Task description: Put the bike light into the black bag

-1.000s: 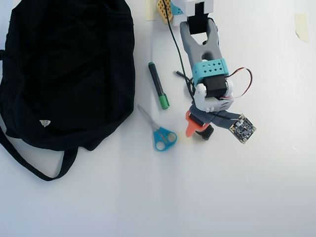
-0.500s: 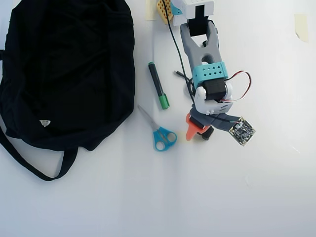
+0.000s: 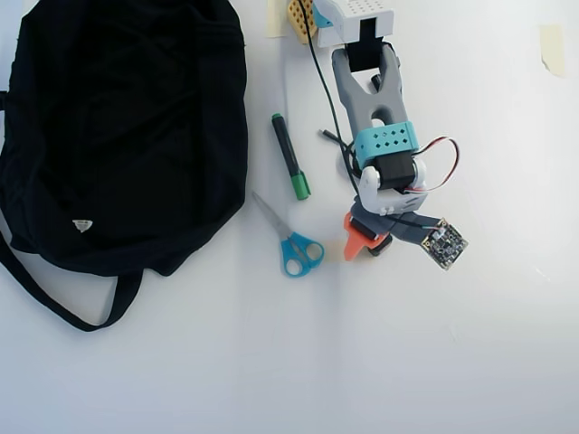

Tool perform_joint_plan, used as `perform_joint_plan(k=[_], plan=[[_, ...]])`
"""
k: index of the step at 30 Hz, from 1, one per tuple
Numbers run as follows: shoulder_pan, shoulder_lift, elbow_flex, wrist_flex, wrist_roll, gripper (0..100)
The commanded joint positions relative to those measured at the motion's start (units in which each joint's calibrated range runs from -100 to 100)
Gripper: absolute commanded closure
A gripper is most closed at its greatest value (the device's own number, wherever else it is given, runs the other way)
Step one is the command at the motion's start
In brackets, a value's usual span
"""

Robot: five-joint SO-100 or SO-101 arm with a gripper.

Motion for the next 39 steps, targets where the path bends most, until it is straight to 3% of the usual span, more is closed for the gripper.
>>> perform_joint_plan(k=[1, 21, 32, 35, 39], plan=[[-0.9, -1.1, -2.6, -1.3, -0.1, 72], [-0.8, 2.4, -1.3, 0.0, 0.3, 72], [-0.8, 2.6, -1.5, 0.0, 0.4, 88], [-0.8, 2.6, -1.6, 0.0, 0.4, 96], [-0.9, 2.5, -1.6, 0.0, 0.2, 98]])
